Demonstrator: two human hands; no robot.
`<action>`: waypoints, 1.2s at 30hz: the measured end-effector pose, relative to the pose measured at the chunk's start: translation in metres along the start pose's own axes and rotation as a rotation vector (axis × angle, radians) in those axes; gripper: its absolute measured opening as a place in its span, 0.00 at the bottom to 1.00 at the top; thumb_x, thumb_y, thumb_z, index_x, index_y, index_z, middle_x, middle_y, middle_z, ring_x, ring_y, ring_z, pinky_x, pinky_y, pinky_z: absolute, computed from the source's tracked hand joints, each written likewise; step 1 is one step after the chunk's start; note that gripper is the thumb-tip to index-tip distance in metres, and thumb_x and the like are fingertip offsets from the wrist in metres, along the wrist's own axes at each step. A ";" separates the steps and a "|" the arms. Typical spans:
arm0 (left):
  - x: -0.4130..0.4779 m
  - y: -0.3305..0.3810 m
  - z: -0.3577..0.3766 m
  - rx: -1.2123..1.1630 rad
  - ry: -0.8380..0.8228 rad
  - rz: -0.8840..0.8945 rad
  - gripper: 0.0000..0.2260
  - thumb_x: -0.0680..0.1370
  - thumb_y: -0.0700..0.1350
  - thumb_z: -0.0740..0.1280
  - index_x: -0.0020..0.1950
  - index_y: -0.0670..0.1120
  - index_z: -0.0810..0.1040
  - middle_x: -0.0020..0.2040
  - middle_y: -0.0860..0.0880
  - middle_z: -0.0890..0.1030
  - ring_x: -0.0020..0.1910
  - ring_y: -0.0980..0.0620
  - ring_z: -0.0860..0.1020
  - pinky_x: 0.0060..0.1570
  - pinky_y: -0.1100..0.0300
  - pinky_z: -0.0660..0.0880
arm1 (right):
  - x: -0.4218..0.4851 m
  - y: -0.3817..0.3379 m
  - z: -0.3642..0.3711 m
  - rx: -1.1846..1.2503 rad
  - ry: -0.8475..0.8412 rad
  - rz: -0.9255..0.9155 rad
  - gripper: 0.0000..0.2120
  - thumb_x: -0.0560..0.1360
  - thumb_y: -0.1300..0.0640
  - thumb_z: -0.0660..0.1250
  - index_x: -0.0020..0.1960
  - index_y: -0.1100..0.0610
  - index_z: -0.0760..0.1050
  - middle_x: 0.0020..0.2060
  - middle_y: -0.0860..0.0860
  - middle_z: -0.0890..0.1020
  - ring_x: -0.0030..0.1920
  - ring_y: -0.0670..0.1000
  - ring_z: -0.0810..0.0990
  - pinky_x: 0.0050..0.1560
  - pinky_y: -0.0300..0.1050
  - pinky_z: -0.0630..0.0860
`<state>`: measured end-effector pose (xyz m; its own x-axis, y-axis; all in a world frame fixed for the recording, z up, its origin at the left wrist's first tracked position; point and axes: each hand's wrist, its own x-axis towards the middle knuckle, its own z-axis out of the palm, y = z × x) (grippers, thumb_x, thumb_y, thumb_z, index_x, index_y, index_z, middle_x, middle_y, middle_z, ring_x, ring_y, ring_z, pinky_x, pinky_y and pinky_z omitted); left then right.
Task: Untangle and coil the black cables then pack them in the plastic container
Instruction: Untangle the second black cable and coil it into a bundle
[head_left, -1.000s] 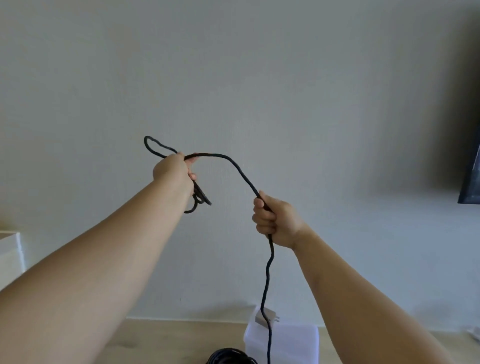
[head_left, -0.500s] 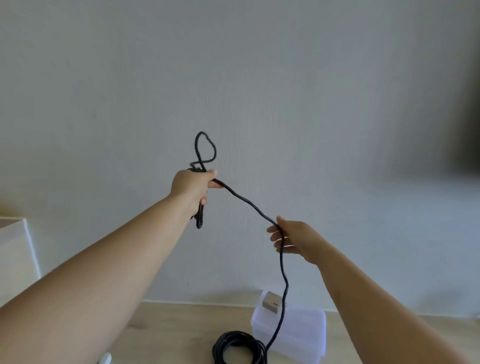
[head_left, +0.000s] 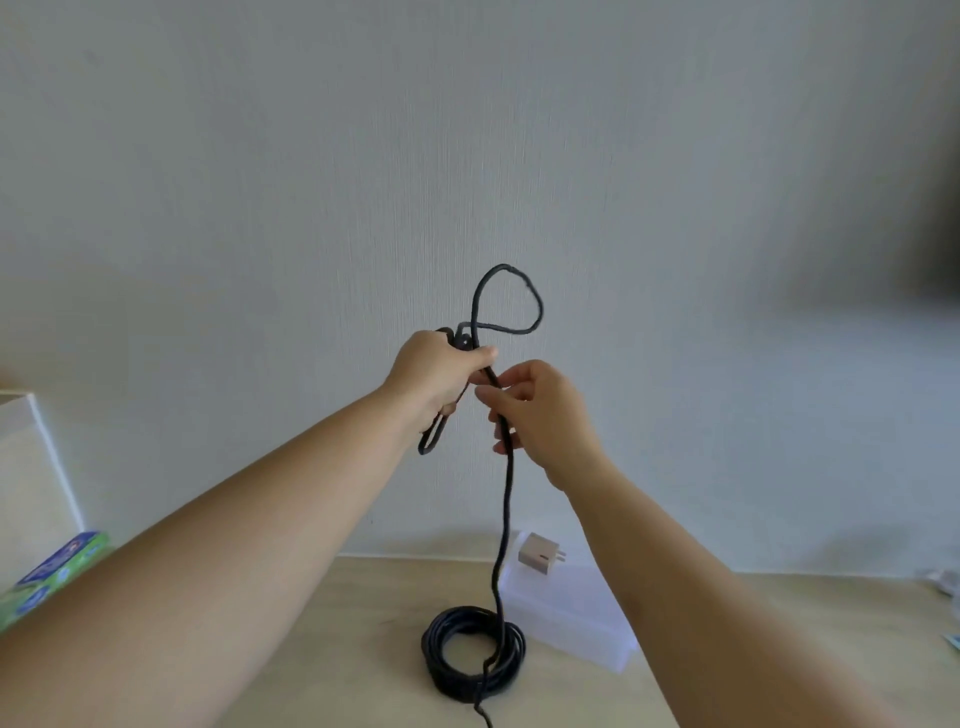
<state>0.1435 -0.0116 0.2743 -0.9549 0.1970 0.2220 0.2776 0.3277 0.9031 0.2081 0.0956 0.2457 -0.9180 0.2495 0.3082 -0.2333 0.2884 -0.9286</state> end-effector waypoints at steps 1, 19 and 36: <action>0.000 -0.001 -0.004 0.007 -0.056 -0.001 0.14 0.77 0.51 0.67 0.45 0.40 0.77 0.29 0.47 0.77 0.19 0.56 0.63 0.19 0.66 0.61 | 0.002 0.002 -0.005 -0.027 0.025 -0.019 0.07 0.75 0.57 0.69 0.47 0.59 0.72 0.34 0.55 0.81 0.28 0.49 0.77 0.31 0.44 0.80; -0.002 -0.001 -0.062 -0.818 -0.372 -0.073 0.18 0.82 0.51 0.52 0.34 0.47 0.65 0.16 0.54 0.59 0.13 0.60 0.56 0.12 0.69 0.53 | 0.028 0.099 -0.040 -0.258 0.190 0.147 0.22 0.81 0.58 0.56 0.74 0.58 0.60 0.72 0.55 0.66 0.71 0.55 0.64 0.67 0.46 0.62; 0.000 -0.013 -0.054 -1.199 0.208 -0.108 0.19 0.82 0.56 0.56 0.33 0.49 0.64 0.19 0.55 0.61 0.15 0.58 0.58 0.16 0.66 0.55 | -0.018 0.096 -0.009 -0.152 -0.307 0.247 0.13 0.82 0.53 0.55 0.50 0.57 0.76 0.26 0.48 0.69 0.26 0.48 0.67 0.31 0.39 0.69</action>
<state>0.1339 -0.0652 0.2825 -0.9962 0.0339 0.0802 0.0279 -0.7485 0.6626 0.2051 0.1273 0.1531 -0.9987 0.0478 -0.0174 0.0348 0.3931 -0.9188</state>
